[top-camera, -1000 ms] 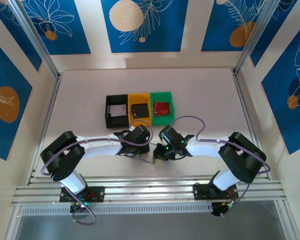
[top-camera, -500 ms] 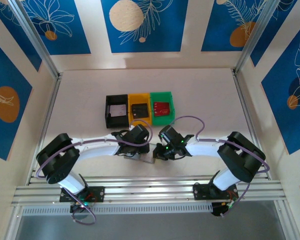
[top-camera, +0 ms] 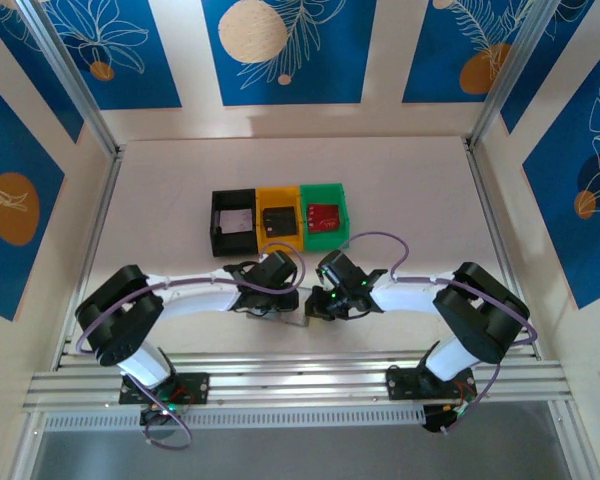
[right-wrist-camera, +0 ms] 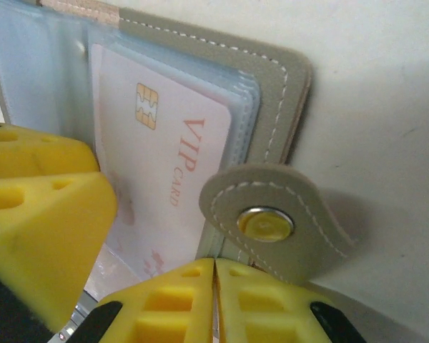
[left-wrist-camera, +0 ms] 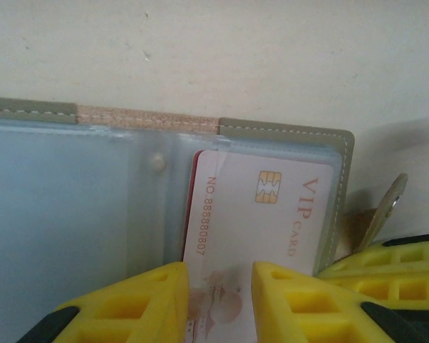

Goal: Take the credit cards out of the card holder

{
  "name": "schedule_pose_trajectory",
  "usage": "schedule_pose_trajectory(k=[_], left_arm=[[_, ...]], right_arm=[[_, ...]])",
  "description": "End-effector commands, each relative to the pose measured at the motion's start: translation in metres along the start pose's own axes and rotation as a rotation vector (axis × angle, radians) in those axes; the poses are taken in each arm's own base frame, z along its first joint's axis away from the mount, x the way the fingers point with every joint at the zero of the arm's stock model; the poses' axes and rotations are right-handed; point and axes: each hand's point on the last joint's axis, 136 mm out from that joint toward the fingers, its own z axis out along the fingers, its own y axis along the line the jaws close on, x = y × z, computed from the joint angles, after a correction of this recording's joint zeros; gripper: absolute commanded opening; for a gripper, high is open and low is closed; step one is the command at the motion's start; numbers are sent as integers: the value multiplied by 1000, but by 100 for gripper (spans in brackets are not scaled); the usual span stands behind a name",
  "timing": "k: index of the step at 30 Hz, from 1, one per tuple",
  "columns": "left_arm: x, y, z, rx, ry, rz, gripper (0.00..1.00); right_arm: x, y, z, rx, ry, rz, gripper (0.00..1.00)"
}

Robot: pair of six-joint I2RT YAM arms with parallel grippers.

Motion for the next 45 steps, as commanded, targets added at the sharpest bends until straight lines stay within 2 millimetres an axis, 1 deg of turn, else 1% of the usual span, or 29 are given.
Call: schedule_pose_trajectory(k=[1, 5, 10, 13, 21, 29, 32, 41, 45], left_arm=[[12, 9, 8, -8, 51, 15, 29], [11, 14, 4, -35, 46, 31, 29], [6, 19, -5, -62, 13, 50, 29], [5, 19, -8, -61, -2, 53, 30], [8, 23, -9, -68, 0, 57, 30], [15, 30, -4, -76, 21, 55, 30], [18, 30, -2, -68, 26, 51, 30], [17, 23, -1, -24, 23, 38, 23], [17, 18, -1, 8, 27, 26, 17]], right_arm=[[11, -23, 8, 73, 36, 35, 10], [12, -24, 8, 75, 39, 37, 10], [12, -24, 9, 74, 39, 36, 10], [12, -24, 10, 74, 42, 37, 10], [13, -25, 11, 80, 41, 38, 10], [14, -25, 11, 82, 41, 37, 10], [14, -25, 12, 82, 42, 37, 10], [15, -23, 16, 84, 50, 32, 9], [17, -24, 19, 87, 56, 36, 9]])
